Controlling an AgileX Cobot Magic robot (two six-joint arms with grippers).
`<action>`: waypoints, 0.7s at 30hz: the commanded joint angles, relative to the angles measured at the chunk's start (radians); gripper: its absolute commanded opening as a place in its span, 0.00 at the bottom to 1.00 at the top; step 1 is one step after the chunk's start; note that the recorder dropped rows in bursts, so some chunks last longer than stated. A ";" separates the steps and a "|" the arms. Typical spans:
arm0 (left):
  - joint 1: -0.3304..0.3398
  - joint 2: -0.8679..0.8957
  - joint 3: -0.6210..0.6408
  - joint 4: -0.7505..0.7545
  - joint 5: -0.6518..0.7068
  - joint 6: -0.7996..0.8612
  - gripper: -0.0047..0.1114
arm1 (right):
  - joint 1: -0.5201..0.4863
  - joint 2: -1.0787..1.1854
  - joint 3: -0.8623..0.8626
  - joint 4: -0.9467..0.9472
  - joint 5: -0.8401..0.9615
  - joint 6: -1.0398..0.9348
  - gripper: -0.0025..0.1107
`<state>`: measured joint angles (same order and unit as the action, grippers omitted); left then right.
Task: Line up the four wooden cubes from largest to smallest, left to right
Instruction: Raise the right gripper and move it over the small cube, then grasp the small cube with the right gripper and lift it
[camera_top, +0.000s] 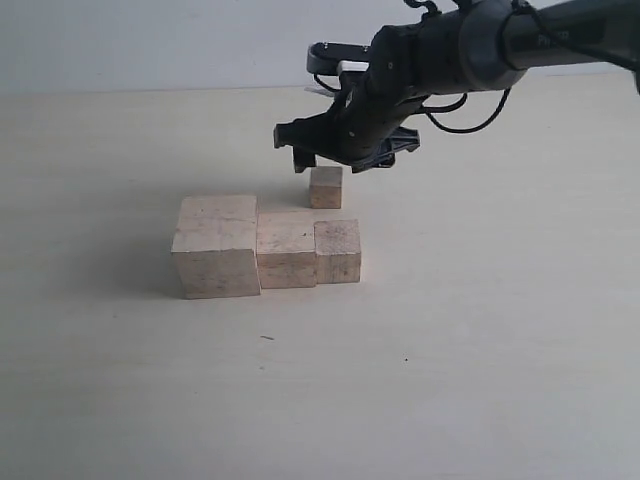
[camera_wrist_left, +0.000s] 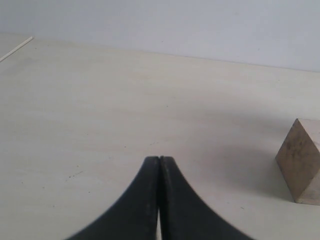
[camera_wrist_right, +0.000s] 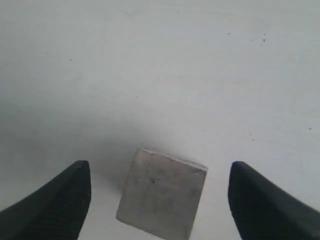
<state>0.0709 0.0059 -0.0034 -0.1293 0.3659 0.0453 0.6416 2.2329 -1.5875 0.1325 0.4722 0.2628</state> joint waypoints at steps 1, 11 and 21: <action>-0.007 -0.006 0.003 -0.001 -0.008 -0.002 0.04 | -0.002 0.053 -0.053 -0.009 0.032 0.010 0.65; -0.023 -0.006 0.003 -0.001 -0.008 -0.002 0.04 | -0.002 0.071 -0.157 -0.043 0.237 0.006 0.07; -0.023 -0.006 0.003 -0.001 -0.008 -0.002 0.04 | -0.015 -0.073 -0.207 -0.069 0.495 -0.291 0.02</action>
<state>0.0527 0.0059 -0.0034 -0.1293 0.3659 0.0453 0.6398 2.2377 -1.7796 0.0757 0.9091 0.0744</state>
